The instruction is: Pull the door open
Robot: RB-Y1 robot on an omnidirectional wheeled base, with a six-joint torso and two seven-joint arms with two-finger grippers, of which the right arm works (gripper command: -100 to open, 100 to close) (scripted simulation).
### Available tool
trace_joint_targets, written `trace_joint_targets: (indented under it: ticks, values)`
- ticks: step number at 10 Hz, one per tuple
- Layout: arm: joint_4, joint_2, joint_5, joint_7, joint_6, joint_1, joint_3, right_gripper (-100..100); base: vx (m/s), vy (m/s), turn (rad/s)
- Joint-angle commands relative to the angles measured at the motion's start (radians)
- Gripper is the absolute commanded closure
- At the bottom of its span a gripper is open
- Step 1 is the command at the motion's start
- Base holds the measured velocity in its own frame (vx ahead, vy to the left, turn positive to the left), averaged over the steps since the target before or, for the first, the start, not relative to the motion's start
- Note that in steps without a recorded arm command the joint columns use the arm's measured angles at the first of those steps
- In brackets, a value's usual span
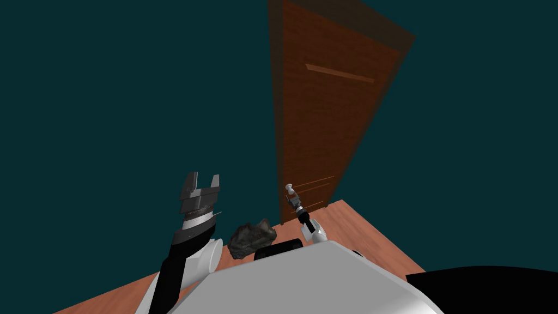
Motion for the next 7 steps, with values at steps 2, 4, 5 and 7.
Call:
trace_joint_targets:
  ticks: [2, 4, 5, 7]
  values:
    - [-0.027, -0.023, -0.004, -0.008, 0.007, 0.018, 0.038, -100, -0.004, -0.021, 0.036]
    - [-0.045, -0.04, -0.01, -0.015, 0.011, 0.031, 0.075, -100, -0.001, -0.072, 0.045]
    - [-0.052, -0.045, -0.013, -0.017, 0.012, 0.036, 0.089, -100, 0.025, -0.028, -0.068]
    - [-0.075, -0.054, -0.02, -0.025, 0.017, 0.053, 0.134, -100, -0.011, 0.018, -0.067]
